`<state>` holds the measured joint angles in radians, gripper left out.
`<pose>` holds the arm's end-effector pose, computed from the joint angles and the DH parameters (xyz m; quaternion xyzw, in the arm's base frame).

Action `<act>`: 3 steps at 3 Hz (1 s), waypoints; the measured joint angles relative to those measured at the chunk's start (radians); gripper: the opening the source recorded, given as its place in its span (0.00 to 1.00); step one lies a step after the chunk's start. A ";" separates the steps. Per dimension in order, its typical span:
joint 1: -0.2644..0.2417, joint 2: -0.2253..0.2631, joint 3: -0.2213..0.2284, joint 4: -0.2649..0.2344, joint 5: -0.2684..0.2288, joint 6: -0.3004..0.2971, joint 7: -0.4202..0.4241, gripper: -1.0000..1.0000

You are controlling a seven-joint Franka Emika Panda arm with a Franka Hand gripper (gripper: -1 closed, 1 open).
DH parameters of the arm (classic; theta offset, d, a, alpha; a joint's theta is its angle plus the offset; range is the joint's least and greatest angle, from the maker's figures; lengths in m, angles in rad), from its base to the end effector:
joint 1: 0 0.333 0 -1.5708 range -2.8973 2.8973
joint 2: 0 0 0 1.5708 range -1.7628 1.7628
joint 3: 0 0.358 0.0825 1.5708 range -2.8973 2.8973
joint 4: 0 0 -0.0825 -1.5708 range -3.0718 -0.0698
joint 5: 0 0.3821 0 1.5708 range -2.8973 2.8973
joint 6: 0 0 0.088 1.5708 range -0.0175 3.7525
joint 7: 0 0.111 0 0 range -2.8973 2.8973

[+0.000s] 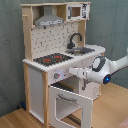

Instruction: Play with the kitchen

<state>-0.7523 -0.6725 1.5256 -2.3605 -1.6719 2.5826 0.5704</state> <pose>0.3316 0.3858 0.3717 0.4162 0.6119 0.3255 0.5886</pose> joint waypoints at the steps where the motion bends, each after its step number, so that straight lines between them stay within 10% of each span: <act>1: 0.001 0.000 0.000 0.000 0.000 0.000 0.100 0.00; 3: 0.001 0.000 0.000 0.001 -0.003 0.000 0.322 0.00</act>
<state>-0.7509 -0.6725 1.5255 -2.3592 -1.6747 2.5824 0.8923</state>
